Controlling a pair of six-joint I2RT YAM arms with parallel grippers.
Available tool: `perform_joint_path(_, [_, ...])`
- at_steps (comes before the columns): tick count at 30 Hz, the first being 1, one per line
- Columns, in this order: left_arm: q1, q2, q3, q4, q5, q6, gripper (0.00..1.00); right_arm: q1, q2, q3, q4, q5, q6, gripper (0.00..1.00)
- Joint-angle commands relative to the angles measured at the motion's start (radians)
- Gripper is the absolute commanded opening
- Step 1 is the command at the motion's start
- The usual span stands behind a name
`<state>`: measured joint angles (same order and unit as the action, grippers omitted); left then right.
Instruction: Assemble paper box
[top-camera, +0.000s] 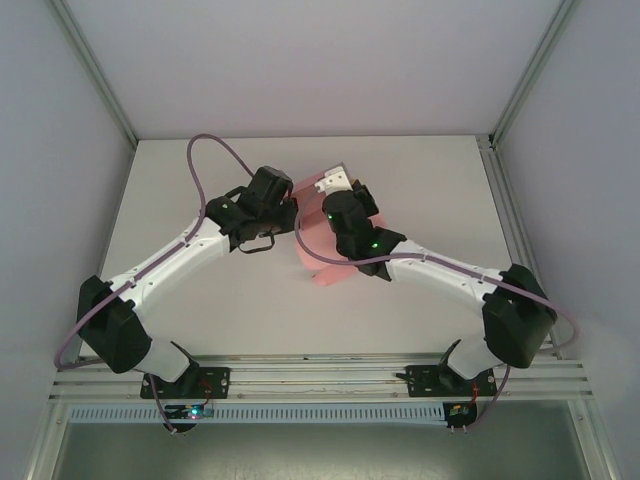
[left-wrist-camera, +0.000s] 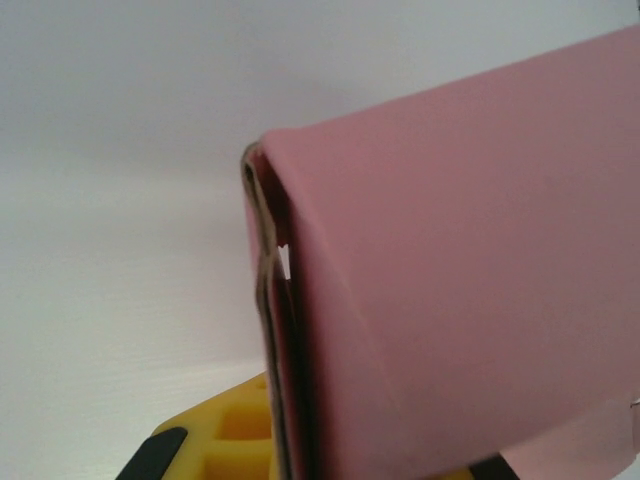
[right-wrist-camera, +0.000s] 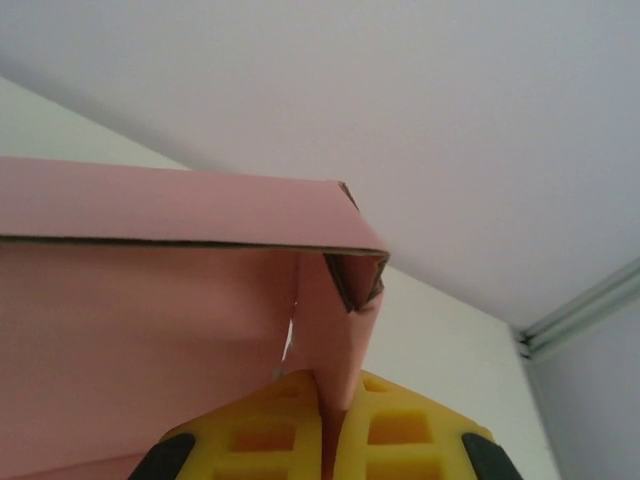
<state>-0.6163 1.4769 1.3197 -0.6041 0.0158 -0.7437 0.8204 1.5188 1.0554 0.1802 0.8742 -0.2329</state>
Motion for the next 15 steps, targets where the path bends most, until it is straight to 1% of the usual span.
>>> perform_joint_path(1, [-0.016,-0.025,0.037,-0.075,0.01,-0.098,0.0,-0.023,0.071,0.002,0.069,0.293,-0.178,0.04])
perform_joint_path(3, [-0.017,-0.021,0.038,-0.067,0.004,-0.105,0.0,-0.022,0.091,0.002,0.104,0.317,-0.213,0.04])
perform_joint_path(5, [-0.018,-0.012,0.044,-0.072,-0.011,-0.109,0.0,-0.02,0.097,0.003,0.108,0.31,-0.215,0.04])
perform_joint_path(8, [-0.019,-0.002,0.049,-0.082,-0.031,-0.108,0.0,-0.01,0.08,-0.009,0.108,0.235,-0.197,0.04])
perform_joint_path(11, [-0.017,0.011,0.049,-0.079,-0.046,-0.102,0.0,0.007,0.026,-0.034,0.077,0.074,-0.138,0.07])
perform_joint_path(12, [-0.018,0.016,0.05,-0.08,-0.056,-0.099,0.0,0.016,-0.007,-0.05,0.065,-0.004,-0.11,0.11])
perform_joint_path(15, [-0.016,0.028,0.047,-0.068,-0.093,-0.072,0.0,0.033,-0.132,-0.095,-0.001,-0.305,-0.04,0.37])
